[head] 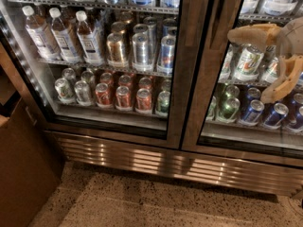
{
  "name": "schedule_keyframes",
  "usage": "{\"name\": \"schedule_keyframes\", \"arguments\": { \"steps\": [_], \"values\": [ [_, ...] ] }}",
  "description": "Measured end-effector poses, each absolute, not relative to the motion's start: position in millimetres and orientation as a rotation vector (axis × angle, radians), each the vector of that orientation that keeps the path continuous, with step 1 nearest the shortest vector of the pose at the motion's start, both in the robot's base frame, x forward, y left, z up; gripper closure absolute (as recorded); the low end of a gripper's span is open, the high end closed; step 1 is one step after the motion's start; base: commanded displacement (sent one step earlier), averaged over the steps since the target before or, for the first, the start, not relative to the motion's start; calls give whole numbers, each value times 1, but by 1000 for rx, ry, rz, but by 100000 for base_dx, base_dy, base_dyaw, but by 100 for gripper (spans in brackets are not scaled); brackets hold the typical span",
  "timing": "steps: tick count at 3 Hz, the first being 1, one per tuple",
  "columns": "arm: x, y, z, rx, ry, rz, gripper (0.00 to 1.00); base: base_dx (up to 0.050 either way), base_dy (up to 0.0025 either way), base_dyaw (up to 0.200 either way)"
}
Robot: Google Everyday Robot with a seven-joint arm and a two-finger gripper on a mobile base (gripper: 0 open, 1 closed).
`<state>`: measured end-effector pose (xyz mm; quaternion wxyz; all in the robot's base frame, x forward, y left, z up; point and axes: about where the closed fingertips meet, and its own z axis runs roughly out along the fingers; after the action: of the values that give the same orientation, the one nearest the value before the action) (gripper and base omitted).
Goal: Open right fridge door
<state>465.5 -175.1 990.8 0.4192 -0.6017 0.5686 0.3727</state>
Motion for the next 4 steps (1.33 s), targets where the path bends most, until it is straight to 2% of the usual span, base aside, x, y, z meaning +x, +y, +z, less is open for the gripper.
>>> {"name": "schedule_keyframes", "arguments": {
  "steps": [4],
  "values": [
    [477, -173, 987, -1407, 1300, 1078, 0, 0, 0, 0]
  ]
}}
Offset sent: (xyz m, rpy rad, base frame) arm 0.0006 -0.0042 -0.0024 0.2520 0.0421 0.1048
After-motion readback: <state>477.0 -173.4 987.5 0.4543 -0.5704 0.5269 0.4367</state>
